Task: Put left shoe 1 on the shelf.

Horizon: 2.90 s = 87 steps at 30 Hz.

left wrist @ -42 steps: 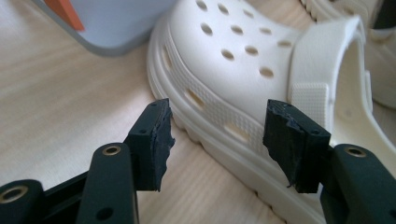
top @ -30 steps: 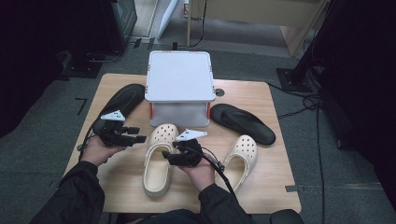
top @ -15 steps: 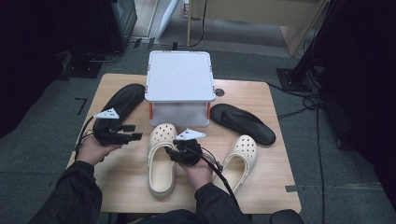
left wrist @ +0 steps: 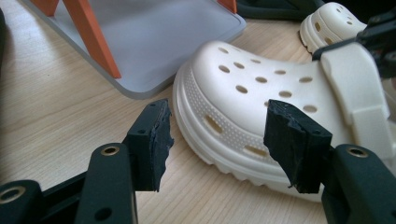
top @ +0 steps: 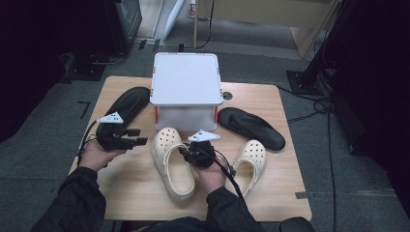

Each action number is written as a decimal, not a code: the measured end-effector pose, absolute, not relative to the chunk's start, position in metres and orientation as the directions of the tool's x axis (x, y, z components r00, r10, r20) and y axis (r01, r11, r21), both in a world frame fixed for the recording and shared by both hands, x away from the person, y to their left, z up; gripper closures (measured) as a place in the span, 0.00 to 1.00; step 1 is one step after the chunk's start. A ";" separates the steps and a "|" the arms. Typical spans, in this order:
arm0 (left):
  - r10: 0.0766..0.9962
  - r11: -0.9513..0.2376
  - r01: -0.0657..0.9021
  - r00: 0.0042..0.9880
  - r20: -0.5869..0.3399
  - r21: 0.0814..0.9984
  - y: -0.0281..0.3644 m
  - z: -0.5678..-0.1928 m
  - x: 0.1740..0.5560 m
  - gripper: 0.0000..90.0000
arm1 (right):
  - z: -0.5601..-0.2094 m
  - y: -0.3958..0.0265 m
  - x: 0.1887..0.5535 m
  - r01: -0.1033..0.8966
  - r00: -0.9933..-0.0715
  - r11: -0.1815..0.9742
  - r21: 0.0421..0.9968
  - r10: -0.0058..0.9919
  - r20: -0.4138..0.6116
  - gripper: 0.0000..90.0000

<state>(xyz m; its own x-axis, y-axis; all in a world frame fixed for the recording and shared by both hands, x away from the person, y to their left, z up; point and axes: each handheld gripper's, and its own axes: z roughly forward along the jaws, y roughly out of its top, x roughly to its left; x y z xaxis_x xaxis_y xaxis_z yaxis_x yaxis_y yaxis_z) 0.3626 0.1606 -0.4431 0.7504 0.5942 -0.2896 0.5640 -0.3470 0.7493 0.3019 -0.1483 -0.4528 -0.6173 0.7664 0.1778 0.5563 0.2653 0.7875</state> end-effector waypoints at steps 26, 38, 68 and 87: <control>0.513 -0.351 0.471 0.820 -0.255 0.809 0.137 -0.369 0.397 0.64 | -0.445 -0.139 0.382 0.556 -0.469 0.212 0.804 0.878 0.093 0.83; 0.482 -0.374 0.439 0.845 -0.233 0.817 0.119 -0.341 0.422 0.67 | -0.451 -0.133 0.393 0.553 -0.438 0.176 0.814 0.893 0.105 0.79; 0.520 -0.396 0.454 0.827 -0.213 0.798 0.102 -0.359 0.448 0.78 | -0.449 -0.156 0.293 0.583 -0.565 0.205 0.786 0.798 0.212 0.50; 0.544 -0.379 0.463 0.812 -0.212 0.802 0.102 -0.361 0.448 0.86 | -0.492 -0.141 0.247 0.619 -0.639 0.353 0.702 0.746 0.189 0.73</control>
